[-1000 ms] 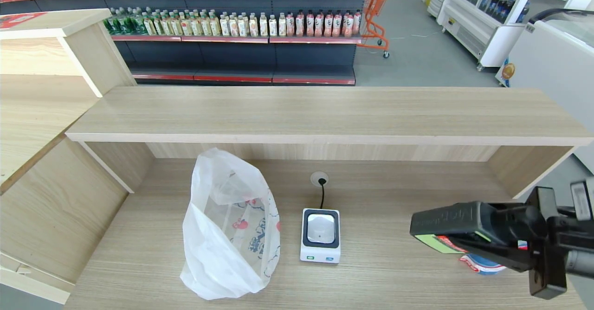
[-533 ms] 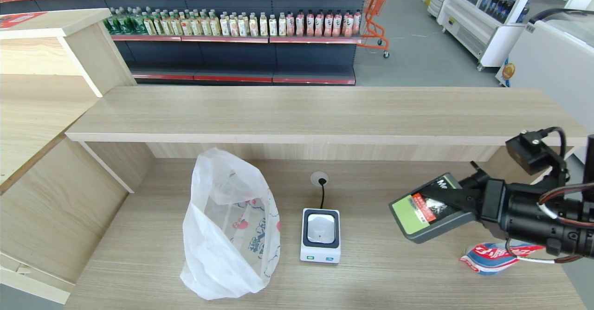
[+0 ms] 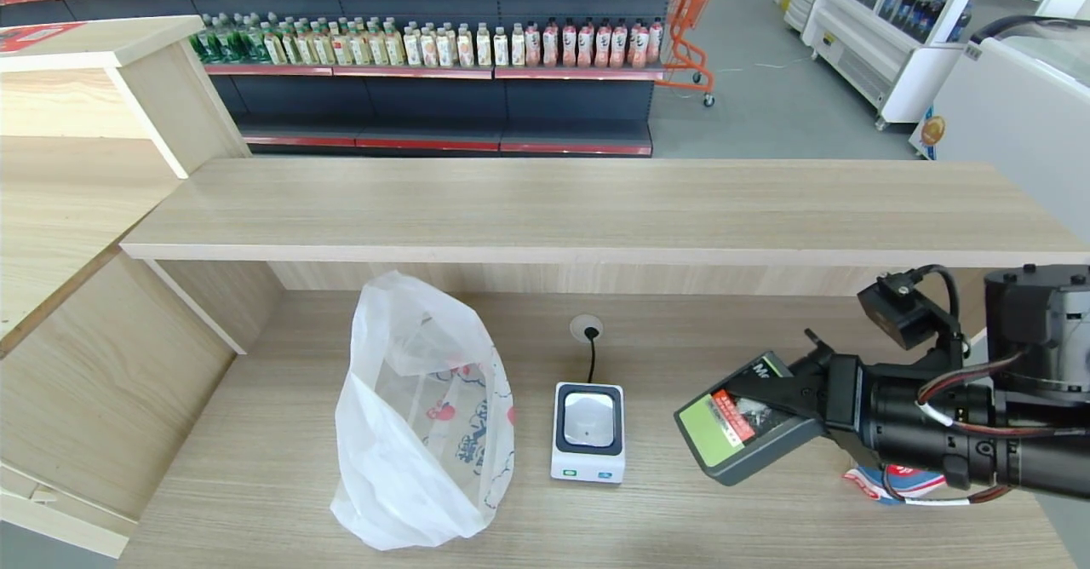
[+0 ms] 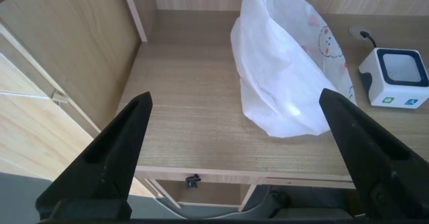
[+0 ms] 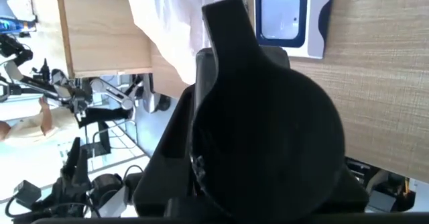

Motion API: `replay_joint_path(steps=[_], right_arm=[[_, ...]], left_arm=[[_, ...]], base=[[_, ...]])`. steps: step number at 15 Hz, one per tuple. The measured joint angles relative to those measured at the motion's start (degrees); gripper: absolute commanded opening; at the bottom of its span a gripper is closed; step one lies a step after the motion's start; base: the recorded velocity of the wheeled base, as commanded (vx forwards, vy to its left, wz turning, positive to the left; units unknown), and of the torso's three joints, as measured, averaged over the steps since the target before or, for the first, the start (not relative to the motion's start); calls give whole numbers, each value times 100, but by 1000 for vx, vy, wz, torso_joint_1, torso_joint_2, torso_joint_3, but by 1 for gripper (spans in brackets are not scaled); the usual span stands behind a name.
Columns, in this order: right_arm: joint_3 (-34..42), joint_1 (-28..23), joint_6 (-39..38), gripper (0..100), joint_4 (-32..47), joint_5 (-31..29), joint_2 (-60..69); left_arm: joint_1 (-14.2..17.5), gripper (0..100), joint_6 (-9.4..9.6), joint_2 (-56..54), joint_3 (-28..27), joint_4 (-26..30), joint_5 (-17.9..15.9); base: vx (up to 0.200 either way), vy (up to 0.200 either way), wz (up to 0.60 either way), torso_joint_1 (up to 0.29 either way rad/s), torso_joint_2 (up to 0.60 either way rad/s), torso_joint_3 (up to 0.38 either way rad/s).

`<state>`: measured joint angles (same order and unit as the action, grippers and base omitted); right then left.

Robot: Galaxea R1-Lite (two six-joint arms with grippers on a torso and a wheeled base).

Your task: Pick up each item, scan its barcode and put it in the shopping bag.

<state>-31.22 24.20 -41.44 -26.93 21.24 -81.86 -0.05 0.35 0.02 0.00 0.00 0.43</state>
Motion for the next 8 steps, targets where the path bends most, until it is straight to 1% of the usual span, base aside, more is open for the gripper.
replay_joint_path(steps=[6,8], right_arm=[[49,49,49,0,20,-277,-129],[41,85,329,0,71,-558,-358]], left_arm=[[0,100,0,0,0,0,0],[0,100,-6,0,0,0,0]], base=[[0,200,0,2,-2,1],[0,0,0,0,0,0]])
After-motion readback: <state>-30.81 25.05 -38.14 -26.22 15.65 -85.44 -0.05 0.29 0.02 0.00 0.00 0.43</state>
